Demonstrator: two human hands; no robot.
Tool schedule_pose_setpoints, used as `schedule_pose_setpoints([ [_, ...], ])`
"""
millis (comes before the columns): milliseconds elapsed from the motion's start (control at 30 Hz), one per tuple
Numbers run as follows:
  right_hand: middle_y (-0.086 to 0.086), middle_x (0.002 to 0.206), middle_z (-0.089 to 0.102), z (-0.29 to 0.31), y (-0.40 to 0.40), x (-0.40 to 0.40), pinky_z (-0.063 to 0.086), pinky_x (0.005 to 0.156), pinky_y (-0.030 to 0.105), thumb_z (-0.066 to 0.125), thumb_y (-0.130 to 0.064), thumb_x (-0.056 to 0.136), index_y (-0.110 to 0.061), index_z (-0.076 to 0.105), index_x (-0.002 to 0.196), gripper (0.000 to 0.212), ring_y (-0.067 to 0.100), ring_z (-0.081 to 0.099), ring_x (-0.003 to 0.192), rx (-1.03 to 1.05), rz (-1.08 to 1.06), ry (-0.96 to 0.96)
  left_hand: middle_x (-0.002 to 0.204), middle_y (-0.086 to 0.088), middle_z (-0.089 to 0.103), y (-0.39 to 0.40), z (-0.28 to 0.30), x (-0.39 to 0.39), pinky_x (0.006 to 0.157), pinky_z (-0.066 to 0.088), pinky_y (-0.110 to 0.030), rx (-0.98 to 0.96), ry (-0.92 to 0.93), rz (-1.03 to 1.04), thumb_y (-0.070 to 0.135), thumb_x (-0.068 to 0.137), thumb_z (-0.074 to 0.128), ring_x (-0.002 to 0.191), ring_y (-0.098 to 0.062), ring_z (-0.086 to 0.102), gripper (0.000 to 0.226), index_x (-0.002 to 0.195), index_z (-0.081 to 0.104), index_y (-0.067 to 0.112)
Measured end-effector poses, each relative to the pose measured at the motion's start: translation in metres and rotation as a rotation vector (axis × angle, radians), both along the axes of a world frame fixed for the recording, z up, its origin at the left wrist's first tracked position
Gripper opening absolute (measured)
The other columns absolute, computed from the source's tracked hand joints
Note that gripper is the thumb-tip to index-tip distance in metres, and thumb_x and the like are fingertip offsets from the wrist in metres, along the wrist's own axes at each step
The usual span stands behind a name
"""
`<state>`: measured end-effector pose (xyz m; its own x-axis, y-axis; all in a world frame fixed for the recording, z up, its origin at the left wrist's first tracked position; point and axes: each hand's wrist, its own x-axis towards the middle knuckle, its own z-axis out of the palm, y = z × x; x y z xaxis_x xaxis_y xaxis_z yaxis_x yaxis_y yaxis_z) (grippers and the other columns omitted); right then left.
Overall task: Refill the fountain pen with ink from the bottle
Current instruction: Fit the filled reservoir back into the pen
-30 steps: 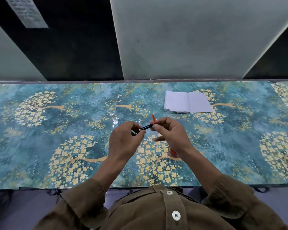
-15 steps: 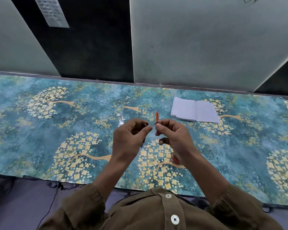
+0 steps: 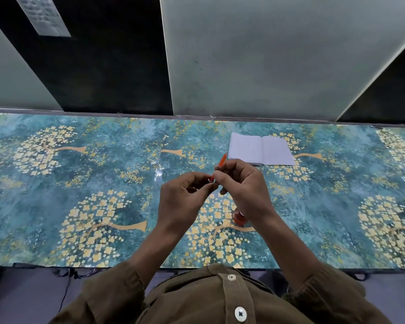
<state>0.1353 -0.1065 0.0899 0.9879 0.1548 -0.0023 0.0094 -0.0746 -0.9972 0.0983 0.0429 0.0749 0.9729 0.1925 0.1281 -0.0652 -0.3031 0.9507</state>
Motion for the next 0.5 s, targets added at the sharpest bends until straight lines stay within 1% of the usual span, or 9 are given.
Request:
schedule_pose_setpoints([
  [67, 0.007, 0.079, 0.072, -0.002, -0.001, -0.002, 0.057, 0.068, 0.037, 0.073, -0.01, 0.086, -0.01, 0.071, 0.089, 0.003, 0.025, 0.067, 0.076, -0.048, -0.002, -0.02, 0.07, 0.01, 0.073, 0.0, 0.0, 0.0, 0.057, 0.053, -0.026, 0.012, -0.01, -0.01, 0.023, 0.081, 0.081, 0.059, -0.003, 0.065, 0.011, 0.092, 0.079, 0.02],
  [200, 0.002, 0.079, 0.074, -0.003, -0.002, -0.007, 0.059, 0.07, 0.032, 0.077, -0.014, 0.084, -0.014, 0.073, 0.085, 0.005, 0.017, 0.07, 0.077, -0.104, -0.013, -0.001, 0.078, 0.008, 0.077, 0.0, -0.002, -0.001, 0.062, 0.06, -0.04, 0.032, -0.015, -0.031, 0.02, 0.083, 0.079, 0.07, -0.01, 0.072, 0.01, 0.093, 0.078, 0.023],
  [267, 0.001, 0.079, 0.075, -0.004, -0.002, -0.009, 0.057, 0.069, 0.03, 0.078, -0.014, 0.083, -0.016, 0.073, 0.085, 0.005, 0.015, 0.07, 0.077, -0.106, -0.023, 0.015, 0.078, 0.008, 0.076, 0.0, -0.002, -0.002, 0.062, 0.059, -0.042, 0.028, -0.018, -0.038, 0.019, 0.083, 0.079, 0.069, -0.013, 0.073, 0.013, 0.091, 0.077, 0.03],
  [367, 0.0, 0.079, 0.075, -0.005, -0.003, -0.014, 0.056, 0.068, 0.026, 0.079, -0.013, 0.082, -0.014, 0.074, 0.088, 0.008, 0.013, 0.069, 0.076, -0.092, -0.026, 0.04, 0.077, 0.01, 0.076, 0.0, -0.003, -0.004, 0.061, 0.059, -0.041, 0.017, -0.011, -0.044, 0.02, 0.083, 0.08, 0.067, -0.008, 0.072, 0.021, 0.089, 0.073, 0.039],
  [433, 0.001, 0.08, 0.075, -0.006, -0.002, -0.018, 0.056, 0.067, 0.025, 0.08, -0.012, 0.081, -0.014, 0.074, 0.09, 0.011, 0.012, 0.069, 0.077, -0.08, -0.03, 0.058, 0.077, 0.011, 0.076, 0.002, -0.006, -0.004, 0.06, 0.06, -0.042, 0.014, -0.003, -0.047, 0.02, 0.083, 0.08, 0.067, -0.007, 0.071, 0.02, 0.089, 0.074, 0.038],
  [500, 0.005, 0.083, 0.076, -0.008, 0.0, -0.022, 0.058, 0.067, 0.026, 0.079, -0.01, 0.081, -0.014, 0.074, 0.091, 0.012, 0.014, 0.07, 0.078, -0.062, -0.039, 0.086, 0.076, 0.009, 0.076, 0.004, -0.011, -0.005, 0.06, 0.059, -0.044, 0.008, 0.01, -0.048, 0.02, 0.083, 0.08, 0.067, -0.009, 0.072, 0.014, 0.09, 0.076, 0.032],
])
